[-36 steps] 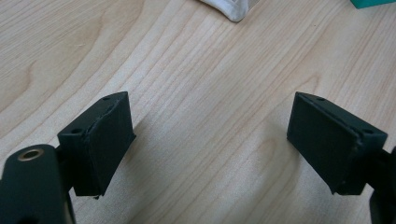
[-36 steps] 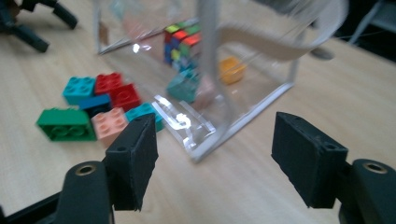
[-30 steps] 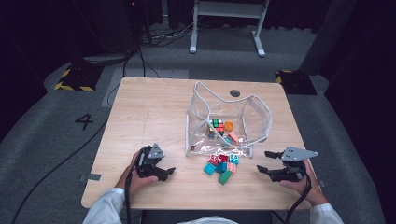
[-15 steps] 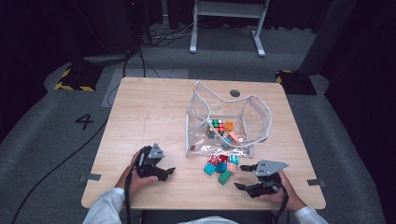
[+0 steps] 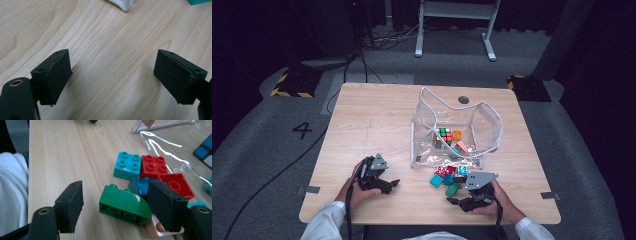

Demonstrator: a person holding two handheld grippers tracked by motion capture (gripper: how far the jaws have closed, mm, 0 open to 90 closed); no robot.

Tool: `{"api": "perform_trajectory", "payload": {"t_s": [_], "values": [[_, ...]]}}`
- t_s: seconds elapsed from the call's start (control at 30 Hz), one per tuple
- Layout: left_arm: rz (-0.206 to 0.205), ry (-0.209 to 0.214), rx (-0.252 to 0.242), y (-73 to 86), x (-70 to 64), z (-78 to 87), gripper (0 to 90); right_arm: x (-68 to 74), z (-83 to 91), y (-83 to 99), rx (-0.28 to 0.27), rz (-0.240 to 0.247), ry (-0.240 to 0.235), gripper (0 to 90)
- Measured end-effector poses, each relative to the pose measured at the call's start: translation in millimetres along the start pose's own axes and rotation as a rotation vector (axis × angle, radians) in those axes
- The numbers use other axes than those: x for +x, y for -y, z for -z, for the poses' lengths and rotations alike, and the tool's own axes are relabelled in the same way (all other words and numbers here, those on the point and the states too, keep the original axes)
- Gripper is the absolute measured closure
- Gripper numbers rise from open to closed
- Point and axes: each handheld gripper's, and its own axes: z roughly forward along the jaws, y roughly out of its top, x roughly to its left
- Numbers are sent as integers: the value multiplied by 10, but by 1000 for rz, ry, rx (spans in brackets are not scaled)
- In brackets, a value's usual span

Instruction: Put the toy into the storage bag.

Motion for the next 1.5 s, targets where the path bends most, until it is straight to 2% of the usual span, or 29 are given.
{"api": "perform_trajectory", "payload": {"t_s": [0.03, 0.13, 0.17, 0.2, 0.27, 0.33, 0.4, 0.47, 0.5, 0.57, 0.67, 0.7, 0.77, 0.83, 0.87, 0.97, 1.0, 1.03, 1.07, 1.23, 1.33, 1.37, 1.47, 1.5], "values": [[0, 0, 0, 0, 0, 0, 145, 19, -7, 7, 5, -8, -3, 313], [-2, -4, 0, 0, 0, 2, 145, 30, 4, 45, 15, 20, -7, 333], [-2, -5, 1, -1, 0, 4, 146, 54, 24, 57, 28, 1, -14, 337], [0, 0, 0, 0, 0, 0, 146, 50, 25, 71, 19, 30, -16, 345], [-1, 0, 1, -1, 0, 1, 146, 99, 23, 96, 23, 10, -25, 364], [0, 0, 0, 0, 0, 0, 145, 126, 12, 108, 35, 26, -32, 378], [-1, -2, 0, 0, 0, 1, 146, 150, -5, 108, 40, 3, -34, 408], [0, 0, 0, 0, -1, 0, 145, 143, -33, 101, 30, 17, -48, 444], [-2, 0, 0, 0, 1, 0, 146, 152, -44, 93, 34, 5, -50, 447], [0, 0, 0, 0, 0, 0, 145, 145, -80, 82, 35, 16, -54, 446], [0, 0, 0, 0, 0, 0, 145, 113, -147, 65, 24, 1, -63, 381], [0, 0, 0, 0, 0, 0, 145, 101, -169, 59, 27, 5, -65, 387], [0, 0, 0, 0, 0, 0, 145, 103, -187, 54, 25, 2, -76, 429], [-1, 0, 1, 0, 1, 1, 145, 110, -194, 54, 13, 3, -77, 513], [0, 0, 0, 0, 0, 0, 146, 111, -187, 54, 14, 6, -85, 555], [0, 0, 0, 0, 0, 0, 145, 102, -170, 67, 11, 9, -88, 565], [0, 0, 0, 0, 0, 0, 145, 97, -167, 74, 11, 4, -83, 591], [-1, -1, 0, 0, 0, 1, 146, 87, -150, 81, 9, -1, -87, 656], [0, 0, 0, 0, 0, 0, 145, 84, -141, 92, -3, -6, -86, 665], [-1, -1, 1, -1, 0, 2, 146, 54, -63, 123, -8, -3, -68, 666], [-6, -5, 2, -1, 2, 4, 146, 53, 18, 145, -5, -28, -60, 667], [-2, -3, 1, -1, 0, 3, 146, 32, 39, 158, -13, -7, -53, 667], [-1, -3, 1, 0, -1, 3, 146, 0, 162, 202, -6, -28, -33, 667], [-2, -5, 1, -1, 0, 3, 146, -18, 203, 217, -8, -21, -25, 667]]}}
